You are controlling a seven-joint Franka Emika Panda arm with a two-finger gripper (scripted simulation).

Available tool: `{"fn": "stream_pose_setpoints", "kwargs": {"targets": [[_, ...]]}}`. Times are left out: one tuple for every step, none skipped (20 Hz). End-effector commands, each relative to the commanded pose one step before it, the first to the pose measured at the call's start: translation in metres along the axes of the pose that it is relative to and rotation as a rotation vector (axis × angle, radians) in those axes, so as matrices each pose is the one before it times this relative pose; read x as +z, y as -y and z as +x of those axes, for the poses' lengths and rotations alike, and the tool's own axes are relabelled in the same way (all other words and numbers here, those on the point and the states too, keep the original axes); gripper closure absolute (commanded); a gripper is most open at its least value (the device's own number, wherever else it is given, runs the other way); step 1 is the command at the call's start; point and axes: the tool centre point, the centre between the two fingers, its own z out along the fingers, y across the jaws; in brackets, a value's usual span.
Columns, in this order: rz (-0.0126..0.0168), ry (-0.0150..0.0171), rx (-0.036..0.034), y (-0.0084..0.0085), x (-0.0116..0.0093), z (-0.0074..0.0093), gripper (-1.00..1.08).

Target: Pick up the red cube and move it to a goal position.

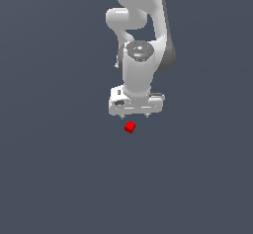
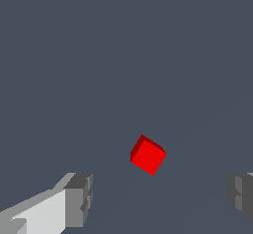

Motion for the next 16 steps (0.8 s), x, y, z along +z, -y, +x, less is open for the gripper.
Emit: {"fn": "stream_pose_setpoints", "kwargs": {"targets": [[0.0, 0.0, 0.0, -0.00001, 0.0, 0.0, -0.92], [-0.00003, -0.00002, 0.00069, 0.0, 0.00019, -0.00004, -0.92], [-0.00004, -0.00003, 0.00229, -0.00014, 0.00059, -0.00012, -0.92], [-0.00007, -0.00005, 0.00365, -0.00013, 0.00098, -0.0002, -0.92], [-0.0001, -0.00008, 0.00521, -0.00023, 0.00138, -0.00028, -0.92], [-0.00013, -0.0001, 0.00669, -0.00029, 0.00177, -0.00036, -0.92], [-0.00015, -0.00012, 0.0082, -0.00037, 0.00217, -0.00044, -0.92], [-0.00018, -0.00014, 0.00966, -0.00042, 0.00257, -0.00052, -0.92], [-0.00021, -0.00016, 0.01117, -0.00049, 0.00296, -0.00059, -0.92], [-0.00024, -0.00019, 0.01269, -0.00056, 0.00336, -0.00067, -0.92], [-0.00027, -0.00021, 0.01418, -0.00061, 0.00377, -0.00075, -0.92], [-0.0003, -0.00023, 0.01573, -0.00069, 0.00417, -0.00083, -0.92], [-0.00033, -0.00026, 0.01723, -0.00074, 0.00458, -0.00091, -0.92], [-0.00036, -0.00028, 0.01879, -0.00082, 0.00499, -0.00099, -0.92], [-0.00039, -0.00031, 0.02034, -0.00088, 0.00541, -0.00107, -0.92], [-0.00043, -0.00033, 0.02192, -0.00095, 0.00583, -0.00115, -0.92]]}}
